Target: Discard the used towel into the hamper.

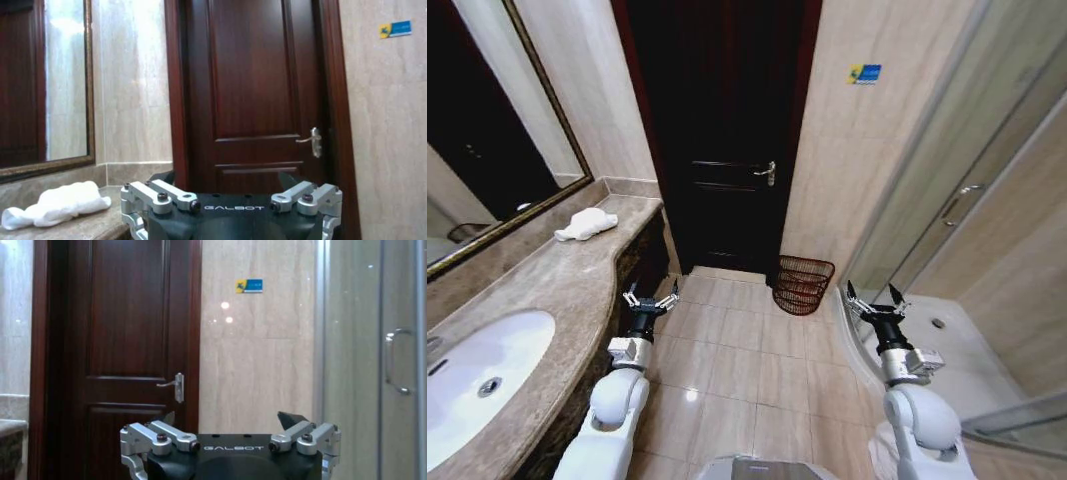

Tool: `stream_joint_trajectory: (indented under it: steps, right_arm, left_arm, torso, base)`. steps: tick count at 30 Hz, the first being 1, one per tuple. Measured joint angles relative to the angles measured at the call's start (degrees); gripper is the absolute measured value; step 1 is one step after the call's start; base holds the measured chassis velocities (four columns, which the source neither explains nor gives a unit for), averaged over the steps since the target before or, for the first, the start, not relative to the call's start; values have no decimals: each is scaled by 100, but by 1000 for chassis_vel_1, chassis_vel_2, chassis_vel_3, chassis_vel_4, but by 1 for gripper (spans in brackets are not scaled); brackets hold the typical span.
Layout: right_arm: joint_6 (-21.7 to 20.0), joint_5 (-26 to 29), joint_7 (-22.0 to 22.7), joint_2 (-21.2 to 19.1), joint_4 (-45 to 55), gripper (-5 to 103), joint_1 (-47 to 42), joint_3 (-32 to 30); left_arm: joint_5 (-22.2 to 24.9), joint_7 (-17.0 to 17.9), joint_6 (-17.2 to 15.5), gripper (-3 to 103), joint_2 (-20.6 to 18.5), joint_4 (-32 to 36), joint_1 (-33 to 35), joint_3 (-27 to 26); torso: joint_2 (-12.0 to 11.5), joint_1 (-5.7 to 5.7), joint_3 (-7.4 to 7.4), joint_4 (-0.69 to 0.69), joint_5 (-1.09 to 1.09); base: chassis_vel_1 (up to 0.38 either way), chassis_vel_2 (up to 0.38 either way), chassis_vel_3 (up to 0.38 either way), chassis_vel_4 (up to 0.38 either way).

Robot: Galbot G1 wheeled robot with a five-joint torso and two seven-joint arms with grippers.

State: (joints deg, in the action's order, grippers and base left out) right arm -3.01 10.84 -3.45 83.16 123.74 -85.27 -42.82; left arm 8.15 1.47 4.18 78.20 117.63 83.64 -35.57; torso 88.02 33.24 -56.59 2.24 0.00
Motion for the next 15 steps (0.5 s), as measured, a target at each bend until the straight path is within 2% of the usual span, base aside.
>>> stream_joint_trajectory:
  steps: [15]
  right_arm:
    - [20, 0, -9, -3, -42, 100, 32, 5]
  left_arm:
    - [-17, 0, 22, 100, 24, -35, -1, 8]
  torso:
    - [0, 0, 0, -1, 1]
  base:
    - [-70, 135, 140, -59]
